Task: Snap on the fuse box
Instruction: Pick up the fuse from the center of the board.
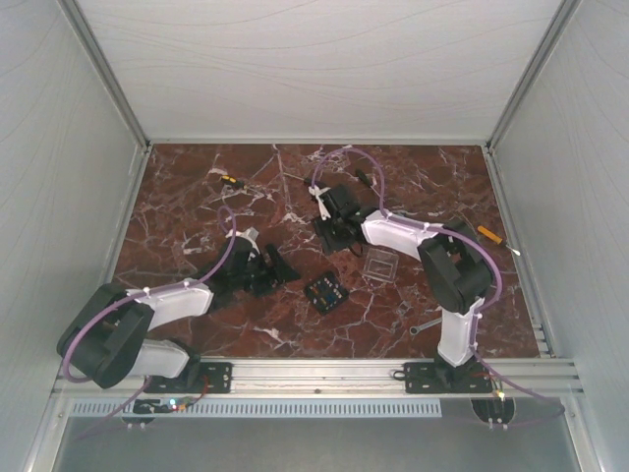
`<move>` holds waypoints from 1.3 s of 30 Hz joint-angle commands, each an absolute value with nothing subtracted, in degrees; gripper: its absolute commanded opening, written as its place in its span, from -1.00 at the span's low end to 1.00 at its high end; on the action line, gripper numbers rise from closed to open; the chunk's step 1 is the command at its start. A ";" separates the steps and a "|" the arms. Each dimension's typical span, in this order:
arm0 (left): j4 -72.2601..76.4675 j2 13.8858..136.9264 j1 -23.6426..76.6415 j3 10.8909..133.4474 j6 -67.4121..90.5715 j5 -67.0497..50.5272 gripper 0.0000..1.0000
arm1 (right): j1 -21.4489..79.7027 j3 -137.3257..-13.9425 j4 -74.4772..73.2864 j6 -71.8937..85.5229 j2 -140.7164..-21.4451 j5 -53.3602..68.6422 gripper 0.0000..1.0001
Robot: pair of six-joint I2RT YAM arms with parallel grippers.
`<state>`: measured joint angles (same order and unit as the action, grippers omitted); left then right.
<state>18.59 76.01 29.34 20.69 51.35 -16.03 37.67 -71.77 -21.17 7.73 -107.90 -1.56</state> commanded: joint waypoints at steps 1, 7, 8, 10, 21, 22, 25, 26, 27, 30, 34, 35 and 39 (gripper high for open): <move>18.58 75.70 29.09 22.95 50.04 -16.29 0.62 | 37.49 -75.28 -15.26 4.58 -109.82 1.57 -0.13; 18.28 74.98 29.09 22.65 49.77 -15.83 0.80 | 37.37 -77.24 -15.69 3.69 -113.53 4.63 -0.13; 18.04 74.93 29.09 22.67 49.68 -15.82 0.81 | 37.36 -77.41 -16.30 3.69 -114.18 4.92 -0.14; 17.81 74.88 29.08 22.76 49.60 -15.82 0.82 | 37.36 -76.84 -16.68 4.19 -114.60 5.02 -0.15; 18.03 74.45 29.09 22.26 49.75 -16.36 0.84 | 36.17 -69.43 -20.47 8.24 -110.74 1.83 -0.14; 18.12 74.44 29.09 22.18 49.81 -16.45 0.84 | 36.18 -68.71 -20.74 8.48 -110.21 1.51 -0.13; 18.19 74.45 29.09 22.06 49.84 -16.65 0.84 | 36.05 -66.69 -21.53 8.98 -108.94 1.23 -0.13; 18.19 74.37 29.09 22.06 49.85 -16.69 0.84 | 36.06 -66.29 -21.86 9.14 -108.50 1.22 -0.13; 18.19 74.36 29.09 22.06 49.87 -16.67 0.85 | 36.16 -65.89 -22.16 9.26 -108.13 1.49 -0.13; 18.32 74.27 29.09 21.97 49.86 -16.75 0.85 | 36.20 -65.17 -23.07 9.74 -107.16 2.46 -0.14; 18.53 74.34 29.09 21.95 49.93 -16.87 0.85 | 36.68 -64.71 -23.29 8.93 -106.33 1.68 -0.18; 18.66 74.43 29.09 21.89 49.92 -16.87 0.85 | 36.82 -64.88 -23.37 8.54 -106.35 1.00 -0.21; 18.95 74.87 29.08 21.88 49.98 -17.11 0.85 | 37.46 -67.16 -23.82 6.73 -107.33 -2.29 -0.25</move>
